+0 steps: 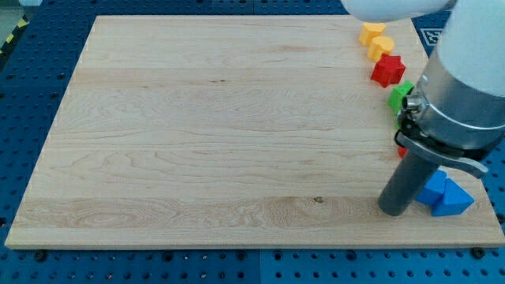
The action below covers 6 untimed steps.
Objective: Push the cube below the red circle
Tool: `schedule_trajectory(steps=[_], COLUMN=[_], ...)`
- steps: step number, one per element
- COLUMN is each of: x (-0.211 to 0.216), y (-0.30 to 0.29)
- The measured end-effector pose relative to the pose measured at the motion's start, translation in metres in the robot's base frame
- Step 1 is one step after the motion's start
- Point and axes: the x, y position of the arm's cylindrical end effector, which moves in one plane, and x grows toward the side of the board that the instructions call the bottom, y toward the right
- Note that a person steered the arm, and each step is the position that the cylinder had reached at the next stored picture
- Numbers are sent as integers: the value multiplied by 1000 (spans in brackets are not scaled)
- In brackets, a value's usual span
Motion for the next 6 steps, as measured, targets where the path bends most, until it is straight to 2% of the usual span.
schedule_trajectory(steps=[2,6], x=[-1,-31], y=[23,25])
